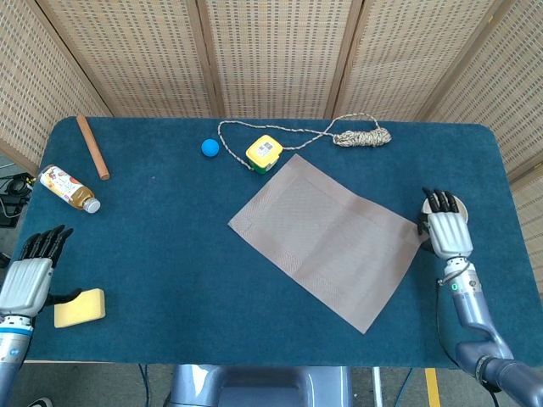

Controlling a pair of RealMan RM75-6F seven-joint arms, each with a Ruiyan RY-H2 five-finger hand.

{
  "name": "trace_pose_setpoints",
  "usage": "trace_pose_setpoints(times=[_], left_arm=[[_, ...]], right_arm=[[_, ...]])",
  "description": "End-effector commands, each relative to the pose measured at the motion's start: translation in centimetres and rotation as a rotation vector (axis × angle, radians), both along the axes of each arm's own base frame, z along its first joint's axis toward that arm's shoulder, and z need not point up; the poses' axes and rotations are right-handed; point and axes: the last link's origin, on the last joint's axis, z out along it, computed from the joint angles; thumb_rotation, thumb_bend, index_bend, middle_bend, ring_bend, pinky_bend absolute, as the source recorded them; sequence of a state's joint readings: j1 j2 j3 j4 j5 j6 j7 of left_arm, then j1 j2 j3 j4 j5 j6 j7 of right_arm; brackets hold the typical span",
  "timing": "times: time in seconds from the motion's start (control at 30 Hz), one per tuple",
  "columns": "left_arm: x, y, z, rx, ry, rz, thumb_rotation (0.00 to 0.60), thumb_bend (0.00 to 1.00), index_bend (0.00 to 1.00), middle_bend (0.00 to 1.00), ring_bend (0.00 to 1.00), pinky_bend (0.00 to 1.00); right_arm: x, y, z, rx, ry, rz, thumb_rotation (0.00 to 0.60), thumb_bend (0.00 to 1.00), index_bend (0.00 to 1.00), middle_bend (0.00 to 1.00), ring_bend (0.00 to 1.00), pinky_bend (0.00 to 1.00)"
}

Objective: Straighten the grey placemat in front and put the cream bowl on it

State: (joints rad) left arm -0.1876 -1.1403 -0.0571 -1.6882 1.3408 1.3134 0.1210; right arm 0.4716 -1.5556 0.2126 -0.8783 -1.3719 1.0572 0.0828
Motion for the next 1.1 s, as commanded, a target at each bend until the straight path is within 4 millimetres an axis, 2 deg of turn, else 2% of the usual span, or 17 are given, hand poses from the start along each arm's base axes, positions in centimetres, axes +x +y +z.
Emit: trace_pose_setpoints(times=[0.03,0.13,0.23,0.4,0.5,0.57,0.7,0.83,0.93,1.1], left_arm=[[0.0,-0.1,-0.1,-0.005,0.000,-0.002,0.600,0.11,0.00,0.00,0.00,0.00],[0.0,-0.1,-0.3,-0.015,0.003,-0.002,0.600,0.12,0.00,0.00,0.00,0.00],[0.3,0.1,-0.6,-0.028,0.006,-0.013,0.600,0.12,0.00,0.00,0.00,0.00],[1.5,0.8,-0.7,-0.034,0.022,-0.056,0.600,0.12,0.00,0.00,0.00,0.00],[3.1,1.9,-1.1,-0.047,0.039,-0.118,0.600,0.12,0.01,0.00,0.00,0.00],[4.1,2.7,-1.6,-0.060,0.053,-0.153,0.600,0.12,0.02,0.00,0.00,0.00],[6.5,4.9,-3.0,-0.076,0.066,-0.226,0.600,0.13,0.08,0.00,0.00,0.00],[9.0,7.2,-4.6,-0.080,0.068,-0.291,0.600,0.13,0.13,0.00,0.00,0.00],[11.1,9.7,-6.3,-0.089,0.104,-0.337,0.600,0.13,0.13,0.00,0.00,0.00],[13.6,12.5,-9.0,-0.117,0.180,-0.380,0.600,0.13,0.12,0.00,0.00,0.00]], right_arm=[[-0.3,0.0,0.9,-0.043,-0.008,-0.026,0.600,0.39,0.28,0.00,0.00,0.00],[-1.2,1.7,1.8,-0.064,0.016,-0.051,0.600,0.29,0.10,0.00,0.00,0.00],[-0.9,4.0,2.9,-0.104,0.026,-0.057,0.600,0.25,0.03,0.00,0.00,0.00],[0.4,7.2,4.3,-0.145,0.017,-0.034,0.600,0.24,0.01,0.00,0.00,0.00],[1.2,9.8,5.1,-0.150,-0.039,-0.009,0.600,0.24,0.03,0.00,0.00,0.00],[1.5,10.9,5.5,-0.146,-0.068,0.001,0.600,0.24,0.04,0.00,0.00,0.00],[1.7,12.1,6.2,-0.148,-0.098,0.029,0.600,0.24,0.05,0.00,0.00,0.00],[1.7,12.5,6.7,-0.140,-0.122,0.046,0.600,0.24,0.05,0.00,0.00,0.00],[1.8,12.7,6.9,-0.126,-0.147,0.053,0.600,0.24,0.05,0.00,0.00,0.00],[1.9,12.7,7.2,-0.112,-0.179,0.060,0.600,0.24,0.06,0.00,0.00,0.00]])
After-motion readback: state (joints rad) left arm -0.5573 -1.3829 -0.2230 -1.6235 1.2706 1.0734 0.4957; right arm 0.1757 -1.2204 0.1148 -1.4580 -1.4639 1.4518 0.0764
